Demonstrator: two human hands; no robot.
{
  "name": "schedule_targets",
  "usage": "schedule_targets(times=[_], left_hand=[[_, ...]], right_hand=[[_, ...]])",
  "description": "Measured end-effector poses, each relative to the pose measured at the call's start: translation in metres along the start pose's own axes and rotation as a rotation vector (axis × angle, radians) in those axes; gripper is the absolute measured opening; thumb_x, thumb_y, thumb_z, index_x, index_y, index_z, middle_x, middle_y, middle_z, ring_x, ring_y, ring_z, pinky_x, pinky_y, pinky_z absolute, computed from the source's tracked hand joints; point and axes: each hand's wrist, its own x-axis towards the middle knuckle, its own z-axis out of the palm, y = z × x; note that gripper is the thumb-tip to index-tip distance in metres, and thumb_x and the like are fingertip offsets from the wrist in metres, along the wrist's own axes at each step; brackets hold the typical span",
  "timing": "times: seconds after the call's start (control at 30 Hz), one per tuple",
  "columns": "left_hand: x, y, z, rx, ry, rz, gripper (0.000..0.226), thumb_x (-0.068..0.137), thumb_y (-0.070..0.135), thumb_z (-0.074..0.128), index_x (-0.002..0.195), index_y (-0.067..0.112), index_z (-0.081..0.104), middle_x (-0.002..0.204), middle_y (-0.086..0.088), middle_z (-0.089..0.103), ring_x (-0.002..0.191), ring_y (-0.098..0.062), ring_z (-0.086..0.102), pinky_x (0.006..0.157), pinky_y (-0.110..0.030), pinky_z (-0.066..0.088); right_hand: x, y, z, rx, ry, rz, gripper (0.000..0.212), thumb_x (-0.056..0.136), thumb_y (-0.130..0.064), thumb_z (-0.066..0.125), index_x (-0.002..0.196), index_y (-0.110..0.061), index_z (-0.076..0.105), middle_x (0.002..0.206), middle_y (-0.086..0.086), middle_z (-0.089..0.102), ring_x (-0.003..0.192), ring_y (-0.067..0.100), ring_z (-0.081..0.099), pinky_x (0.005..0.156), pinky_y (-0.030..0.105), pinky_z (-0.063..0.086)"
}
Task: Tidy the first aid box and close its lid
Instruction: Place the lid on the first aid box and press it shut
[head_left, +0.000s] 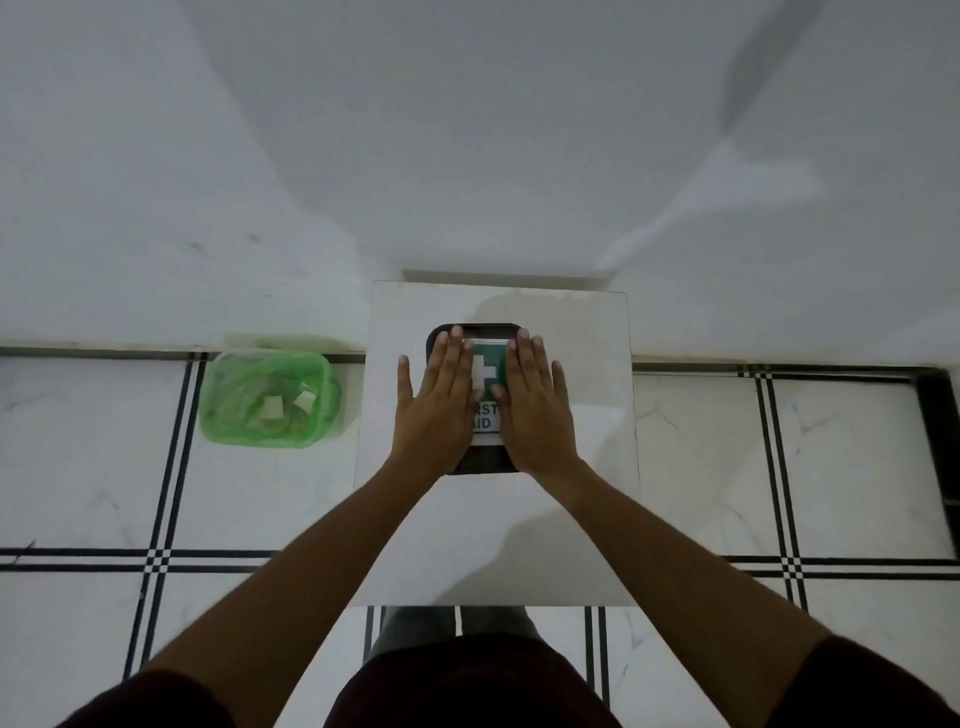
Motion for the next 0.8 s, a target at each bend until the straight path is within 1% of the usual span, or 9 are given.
schedule_targets(times=[0.07, 0.13, 0.2, 0.3, 0.4, 0.57, 0.67, 0.73, 0.8], left_hand=[[-0.008, -0.001, 0.010, 0.036, -0.040, -0.021, 0.062, 0.097, 0.041, 0.003, 0.150, 0.010, 0.004, 0.160, -0.009, 0.003, 0.146, -0.021, 0.001, 0.110, -0.065, 0.013], [-0.010, -0.003, 0.017, 0.024, -0.042, -0.041, 0.061, 0.098, 0.039, 0.016, 0.150, 0.011, 0.001, 0.160, -0.008, -0.001, 0.146, -0.020, -0.003, 0.108, -0.067, 0.011], [-0.009, -0.002, 0.017, 0.008, -0.047, -0.034, 0.065, 0.096, 0.039, 0.022, 0.150, 0.011, -0.001, 0.160, -0.009, -0.002, 0.146, -0.021, -0.003, 0.108, -0.066, 0.013], [-0.010, 0.000, 0.017, -0.003, -0.049, -0.024, 0.067, 0.094, 0.041, 0.018, 0.150, 0.009, -0.001, 0.160, -0.011, -0.001, 0.146, -0.023, -0.002, 0.109, -0.062, 0.016], [-0.007, -0.002, 0.017, 0.021, -0.064, -0.019, 0.067, 0.093, 0.039, 0.020, 0.150, 0.008, -0.001, 0.160, -0.011, -0.002, 0.146, -0.023, -0.002, 0.110, -0.062, 0.019], [0.005, -0.004, 0.011, 0.040, -0.093, -0.024, 0.062, 0.096, 0.039, 0.012, 0.150, 0.011, -0.002, 0.160, -0.009, -0.001, 0.146, -0.021, -0.002, 0.109, -0.066, 0.014], [-0.004, 0.002, 0.002, 0.053, -0.087, -0.046, 0.062, 0.095, 0.040, 0.004, 0.150, 0.011, 0.001, 0.160, -0.008, 0.000, 0.146, -0.019, -0.002, 0.109, -0.068, 0.007], [-0.015, 0.007, -0.002, 0.022, -0.074, -0.047, 0.063, 0.094, 0.039, 0.002, 0.150, 0.011, 0.004, 0.160, -0.008, 0.003, 0.146, -0.019, -0.001, 0.110, -0.067, 0.003], [-0.024, 0.006, 0.000, -0.007, -0.055, -0.052, 0.061, 0.095, 0.038, 0.004, 0.150, 0.011, 0.008, 0.159, -0.008, 0.006, 0.146, -0.019, 0.001, 0.111, -0.065, 0.003]], right_hand=[[-0.006, 0.001, 0.005, -0.056, -0.034, -0.006, 0.062, 0.099, -0.042, 0.003, 0.148, -0.005, 0.012, 0.158, 0.014, 0.015, 0.146, 0.026, 0.006, 0.118, 0.049, 0.015], [-0.006, 0.003, 0.007, -0.071, -0.053, 0.002, 0.060, 0.099, -0.040, 0.006, 0.149, -0.006, 0.010, 0.159, 0.014, 0.013, 0.147, 0.027, 0.006, 0.119, 0.049, 0.015], [-0.005, 0.006, 0.011, -0.093, -0.059, 0.004, 0.058, 0.101, -0.037, 0.016, 0.149, -0.006, 0.007, 0.159, 0.013, 0.010, 0.147, 0.028, 0.003, 0.120, 0.048, 0.013], [-0.007, 0.007, 0.016, -0.143, -0.059, 0.007, 0.068, 0.099, -0.036, 0.037, 0.150, -0.007, 0.004, 0.160, 0.012, 0.005, 0.147, 0.027, -0.001, 0.120, 0.045, 0.007], [-0.002, 0.005, 0.020, -0.177, -0.082, 0.033, 0.076, 0.097, -0.039, 0.045, 0.150, -0.007, 0.001, 0.160, 0.011, 0.001, 0.147, 0.026, -0.007, 0.120, 0.042, 0.000], [0.005, 0.003, 0.011, -0.164, -0.090, 0.062, 0.065, 0.101, -0.034, 0.035, 0.149, -0.006, 0.003, 0.160, 0.012, 0.005, 0.147, 0.026, -0.003, 0.120, 0.045, 0.006], [-0.002, -0.005, 0.001, -0.140, -0.063, 0.072, 0.058, 0.101, -0.036, 0.014, 0.148, -0.003, 0.011, 0.158, 0.015, 0.013, 0.147, 0.029, 0.006, 0.119, 0.051, 0.014], [-0.009, -0.010, -0.002, -0.095, -0.037, 0.086, 0.062, 0.099, -0.039, 0.005, 0.148, -0.002, 0.013, 0.158, 0.017, 0.014, 0.146, 0.030, 0.006, 0.119, 0.049, 0.010], [-0.019, -0.012, 0.002, -0.059, -0.039, 0.083, 0.061, 0.099, -0.038, 0.008, 0.149, -0.003, 0.011, 0.159, 0.016, 0.011, 0.147, 0.028, 0.002, 0.120, 0.047, 0.007]])
